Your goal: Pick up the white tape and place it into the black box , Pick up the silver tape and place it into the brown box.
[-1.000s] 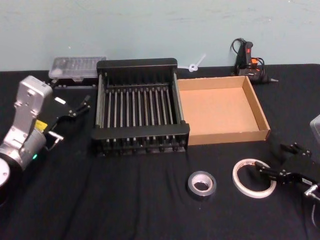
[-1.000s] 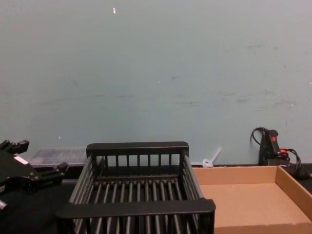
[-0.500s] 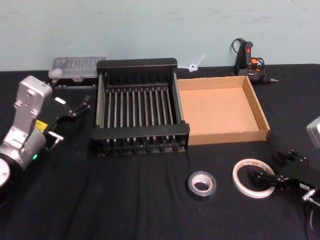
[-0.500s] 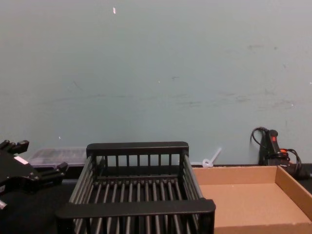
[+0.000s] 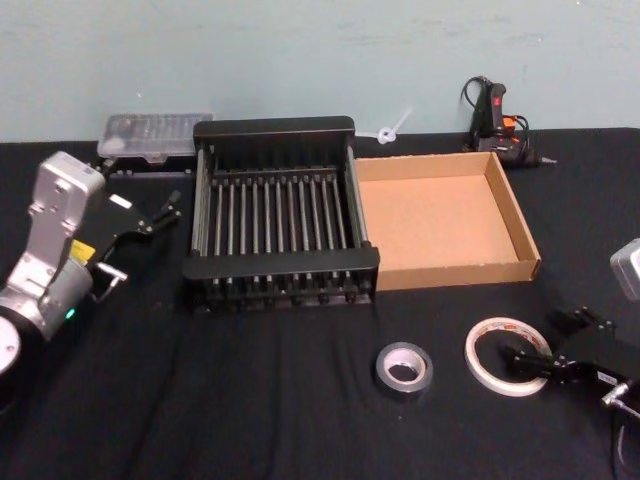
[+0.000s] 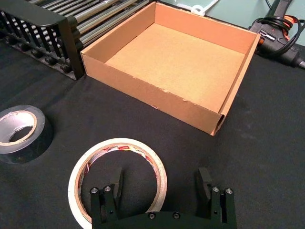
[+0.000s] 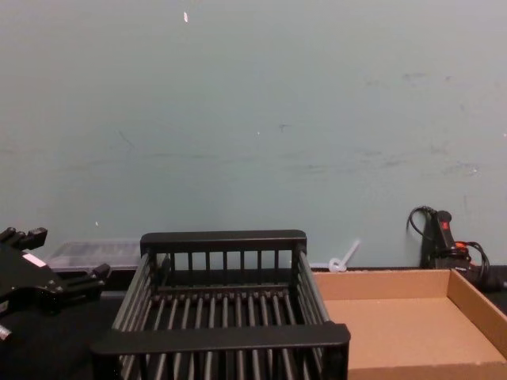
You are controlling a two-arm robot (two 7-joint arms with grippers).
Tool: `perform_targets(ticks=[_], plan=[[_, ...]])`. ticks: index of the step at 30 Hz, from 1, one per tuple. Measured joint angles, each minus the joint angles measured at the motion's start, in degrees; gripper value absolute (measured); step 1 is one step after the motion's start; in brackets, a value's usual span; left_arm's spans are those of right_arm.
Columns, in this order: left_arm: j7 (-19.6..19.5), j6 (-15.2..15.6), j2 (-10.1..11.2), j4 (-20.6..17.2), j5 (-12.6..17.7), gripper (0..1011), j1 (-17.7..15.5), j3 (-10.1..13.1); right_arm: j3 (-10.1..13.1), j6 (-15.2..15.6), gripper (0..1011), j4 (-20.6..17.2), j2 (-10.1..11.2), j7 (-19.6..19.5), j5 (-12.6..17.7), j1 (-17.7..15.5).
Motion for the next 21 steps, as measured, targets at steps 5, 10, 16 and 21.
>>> perform_targets(ticks=[5,10,16,21], plan=[[0.0,0.0,0.0,0.0,0.0,1001,0.0,0.0,0.4,0.3,1002,0.2,-0.6,0.3,-0.6,0.0],[0.0,0.0,0.0,0.0,0.0,1002,0.0,0.0,0.7,0.5,1002,0.4,-1.0,0.6,-1.0,0.0],[0.0,0.0,0.0,0.0,0.0,1001,0.0,0.0,0.9,0.9,1002,0.4,-1.4,0.9,-1.4,-0.1],[0.0,0.0,0.0,0.0,0.0,1001,0.0,0.0,1.0,1.3,1002,0.6,-1.8,1.2,-1.7,0.0]])
